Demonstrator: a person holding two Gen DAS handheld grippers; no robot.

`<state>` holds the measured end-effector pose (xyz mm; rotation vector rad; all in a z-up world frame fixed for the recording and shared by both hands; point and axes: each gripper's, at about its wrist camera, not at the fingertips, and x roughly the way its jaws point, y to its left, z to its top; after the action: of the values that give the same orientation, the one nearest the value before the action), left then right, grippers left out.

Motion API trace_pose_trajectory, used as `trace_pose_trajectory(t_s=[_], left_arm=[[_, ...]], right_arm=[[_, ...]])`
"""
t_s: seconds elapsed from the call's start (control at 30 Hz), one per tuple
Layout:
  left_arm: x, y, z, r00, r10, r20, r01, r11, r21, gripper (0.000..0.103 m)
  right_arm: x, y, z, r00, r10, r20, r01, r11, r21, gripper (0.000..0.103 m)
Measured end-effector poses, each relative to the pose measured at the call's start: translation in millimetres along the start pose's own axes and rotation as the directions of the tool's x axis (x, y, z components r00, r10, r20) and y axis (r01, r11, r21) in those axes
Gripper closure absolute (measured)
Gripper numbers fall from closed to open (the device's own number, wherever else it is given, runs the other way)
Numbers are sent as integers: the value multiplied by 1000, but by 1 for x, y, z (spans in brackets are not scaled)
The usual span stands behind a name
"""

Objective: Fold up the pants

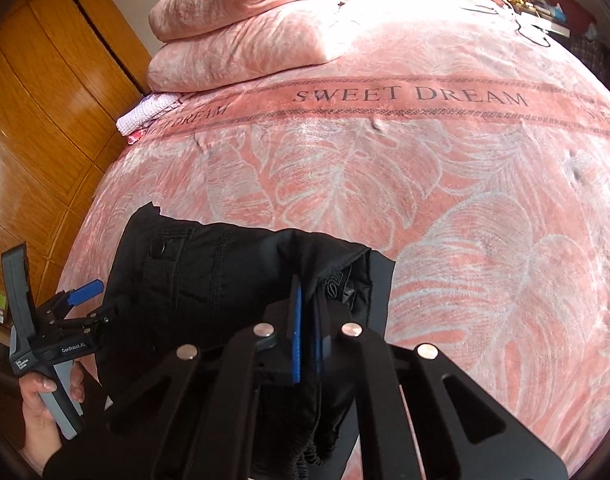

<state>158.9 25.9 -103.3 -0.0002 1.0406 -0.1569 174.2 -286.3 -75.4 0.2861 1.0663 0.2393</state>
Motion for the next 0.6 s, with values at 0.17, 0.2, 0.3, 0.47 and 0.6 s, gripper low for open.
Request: trace_pose_trajectory(t_s=[0.17,0.2,0.3,0.47,0.6], left_arm=[[13,-5,-2,1000,5,-19,-4,1000,11,3],[14,-6,-3,1000,9,-21,-8,1000,14,3],[9,-2,-4,1000,2,-31,-1,1000,8,4],[-10,5,-14,1000,-1,-25,1,1000,3,4],[-21,11,-28,999,-11,-31,11,1000,-8,4]], right_arm=[[22,-9,-14,999,-31,-40,31,999,23,97],[19,-8,-17,999,-31,-29,32,999,22,95],[-5,-6,-25,1000,-21,3,20,999,26,74],[-39,1,-60,1000,16,-10,-16,1000,11,62],[-40,5,-89,997,40,-63,-38,999,30,59]])
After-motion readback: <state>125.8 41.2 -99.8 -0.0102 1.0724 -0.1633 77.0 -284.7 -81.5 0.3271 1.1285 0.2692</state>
